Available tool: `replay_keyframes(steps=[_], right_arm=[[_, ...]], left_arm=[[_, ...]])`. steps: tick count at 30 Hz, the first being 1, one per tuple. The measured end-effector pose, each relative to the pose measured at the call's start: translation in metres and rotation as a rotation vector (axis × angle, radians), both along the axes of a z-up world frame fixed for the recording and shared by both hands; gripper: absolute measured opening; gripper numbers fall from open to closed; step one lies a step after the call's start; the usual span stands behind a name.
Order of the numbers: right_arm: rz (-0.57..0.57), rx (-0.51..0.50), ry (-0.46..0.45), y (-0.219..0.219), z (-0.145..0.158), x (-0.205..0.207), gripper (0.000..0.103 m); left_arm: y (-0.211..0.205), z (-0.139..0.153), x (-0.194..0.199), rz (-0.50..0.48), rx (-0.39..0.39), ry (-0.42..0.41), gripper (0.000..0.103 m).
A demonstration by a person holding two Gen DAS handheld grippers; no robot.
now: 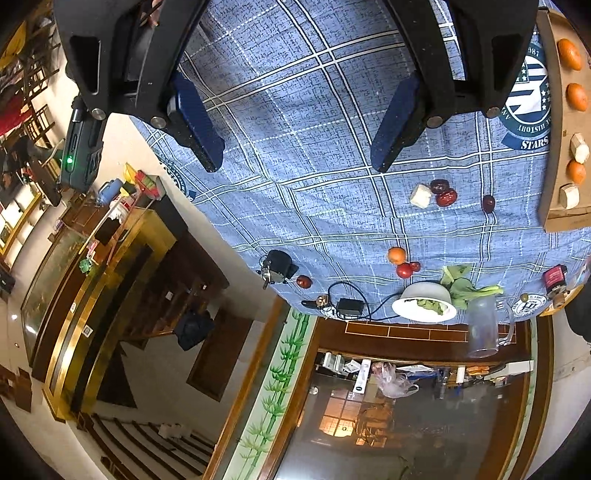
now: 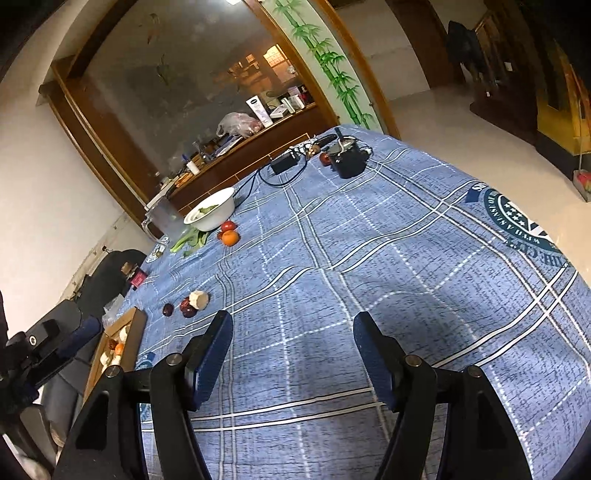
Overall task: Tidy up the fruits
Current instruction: 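Move both tools back over the table toward the remaining items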
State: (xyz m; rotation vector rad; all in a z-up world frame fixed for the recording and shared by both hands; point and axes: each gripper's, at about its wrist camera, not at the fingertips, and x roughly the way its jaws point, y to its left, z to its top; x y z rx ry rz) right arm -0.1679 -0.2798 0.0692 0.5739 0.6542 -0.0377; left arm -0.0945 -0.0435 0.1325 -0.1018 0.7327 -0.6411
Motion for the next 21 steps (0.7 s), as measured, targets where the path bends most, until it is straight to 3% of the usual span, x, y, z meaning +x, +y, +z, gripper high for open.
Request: replay_keyframes(steps=[16,21], right_arm=[[0.024,-0.012,0.051,0.009,-0.027,0.023,0.072],[0.036,-0.063,0.047,0.022,-0.030,0.028,0.072]], left_arm=[[0.010,-0.017,0.019,0.033,-0.012,0.042,0.081],[0.022,-0.026,0.027,0.065,-0.018,0.066,0.081]])
